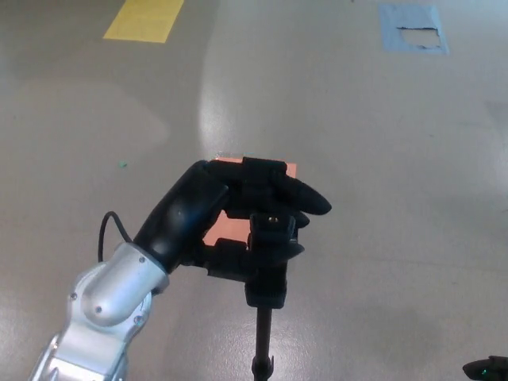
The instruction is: The robot uses its left hand to grab the top of a phone stand kept on the floor and rotates it anti-clockwise
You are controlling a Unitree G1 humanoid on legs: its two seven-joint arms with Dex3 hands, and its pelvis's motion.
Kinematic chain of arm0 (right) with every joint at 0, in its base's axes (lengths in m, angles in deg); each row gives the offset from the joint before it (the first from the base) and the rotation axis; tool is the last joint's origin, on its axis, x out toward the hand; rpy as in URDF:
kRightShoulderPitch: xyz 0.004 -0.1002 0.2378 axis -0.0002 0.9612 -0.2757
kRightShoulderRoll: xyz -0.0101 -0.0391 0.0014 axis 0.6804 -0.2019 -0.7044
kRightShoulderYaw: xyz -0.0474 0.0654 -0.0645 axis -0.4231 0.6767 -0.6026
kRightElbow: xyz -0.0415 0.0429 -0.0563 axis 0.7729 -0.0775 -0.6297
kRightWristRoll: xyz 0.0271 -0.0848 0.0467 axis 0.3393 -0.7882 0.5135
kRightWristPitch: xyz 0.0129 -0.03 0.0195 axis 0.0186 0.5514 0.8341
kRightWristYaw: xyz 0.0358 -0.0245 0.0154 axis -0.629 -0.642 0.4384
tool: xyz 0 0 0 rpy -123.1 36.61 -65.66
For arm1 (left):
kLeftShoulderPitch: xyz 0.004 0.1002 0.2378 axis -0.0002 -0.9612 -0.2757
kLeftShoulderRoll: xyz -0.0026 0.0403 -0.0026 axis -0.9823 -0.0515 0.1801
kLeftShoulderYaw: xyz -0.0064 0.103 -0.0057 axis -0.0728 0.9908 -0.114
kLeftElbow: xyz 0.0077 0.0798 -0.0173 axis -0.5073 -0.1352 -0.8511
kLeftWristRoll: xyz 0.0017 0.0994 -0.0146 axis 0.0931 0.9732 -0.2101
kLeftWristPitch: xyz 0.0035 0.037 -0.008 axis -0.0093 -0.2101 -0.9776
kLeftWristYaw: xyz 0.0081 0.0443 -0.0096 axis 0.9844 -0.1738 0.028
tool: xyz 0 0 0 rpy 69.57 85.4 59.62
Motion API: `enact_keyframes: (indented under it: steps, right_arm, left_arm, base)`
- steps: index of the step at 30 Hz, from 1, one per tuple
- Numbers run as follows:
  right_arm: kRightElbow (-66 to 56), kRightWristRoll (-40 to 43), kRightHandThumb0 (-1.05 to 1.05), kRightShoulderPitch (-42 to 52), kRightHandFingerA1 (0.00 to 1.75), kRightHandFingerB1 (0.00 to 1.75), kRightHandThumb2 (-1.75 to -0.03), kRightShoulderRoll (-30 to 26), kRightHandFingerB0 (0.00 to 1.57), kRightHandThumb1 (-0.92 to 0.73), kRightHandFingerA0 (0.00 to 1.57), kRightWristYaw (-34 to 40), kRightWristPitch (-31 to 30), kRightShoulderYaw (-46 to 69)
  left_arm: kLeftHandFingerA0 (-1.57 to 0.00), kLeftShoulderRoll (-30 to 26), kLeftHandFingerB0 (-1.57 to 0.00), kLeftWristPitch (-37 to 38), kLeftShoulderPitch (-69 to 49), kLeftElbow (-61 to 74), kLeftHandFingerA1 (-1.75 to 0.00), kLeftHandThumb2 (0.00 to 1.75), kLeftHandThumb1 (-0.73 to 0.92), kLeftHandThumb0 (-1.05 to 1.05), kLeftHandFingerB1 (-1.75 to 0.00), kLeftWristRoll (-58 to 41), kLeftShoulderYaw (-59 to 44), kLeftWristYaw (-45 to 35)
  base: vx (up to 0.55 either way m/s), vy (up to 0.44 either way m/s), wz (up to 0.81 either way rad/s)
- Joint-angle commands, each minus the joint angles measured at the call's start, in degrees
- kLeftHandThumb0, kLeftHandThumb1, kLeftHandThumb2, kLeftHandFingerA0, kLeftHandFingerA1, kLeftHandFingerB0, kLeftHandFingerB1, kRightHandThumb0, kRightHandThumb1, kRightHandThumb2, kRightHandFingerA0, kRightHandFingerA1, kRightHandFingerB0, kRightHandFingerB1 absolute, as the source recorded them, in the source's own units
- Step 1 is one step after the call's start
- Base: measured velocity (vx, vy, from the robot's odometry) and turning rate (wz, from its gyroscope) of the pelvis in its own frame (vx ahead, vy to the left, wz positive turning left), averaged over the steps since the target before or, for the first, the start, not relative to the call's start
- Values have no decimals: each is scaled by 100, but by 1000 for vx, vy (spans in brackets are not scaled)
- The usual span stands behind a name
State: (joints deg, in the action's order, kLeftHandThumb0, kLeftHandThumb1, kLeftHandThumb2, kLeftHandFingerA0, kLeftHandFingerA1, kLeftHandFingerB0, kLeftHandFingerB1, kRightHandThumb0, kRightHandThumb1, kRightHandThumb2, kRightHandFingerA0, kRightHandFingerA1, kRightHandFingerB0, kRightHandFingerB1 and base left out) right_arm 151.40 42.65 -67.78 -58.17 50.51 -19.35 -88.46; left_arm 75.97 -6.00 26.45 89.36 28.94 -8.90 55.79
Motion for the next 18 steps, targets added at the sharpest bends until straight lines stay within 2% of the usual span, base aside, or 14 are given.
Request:
enact_keyframes:
  steps: [1,5,6,18]
  right_arm:
    - [-45,-24,-58,-124,47,30,-65,-122,22,-81,77,-56,15,10]
    - [-50,-39,-58,-127,46,30,-66,-124,22,-81,76,-52,12,-4]
    - [-51,-41,-58,-124,46,30,-66,-125,22,-81,77,-45,16,-5]
    - [-38,-58,-59,-194,47,30,-66,-131,22,-81,78,-75,15,-21]
  left_arm:
    - [-81,161,-78,-4591,682,-660,-60,56,61,9,-55,-2873,-1244,-527]
    - [-78,131,-74,-4792,799,-872,-60,57,61,10,-53,-2994,-1353,-611]
    - [-78,112,-68,-4839,837,-941,-60,55,59,9,-51,-2994,-1367,-640]
    - [-78,45,-72,-5084,1046,-1225,-59,56,58,4,-52,-2985,-1408,-717]
  base:
    - [0,0,0]
    - [0,0,0]
    - [0,0,0]
    - [0,0,0]
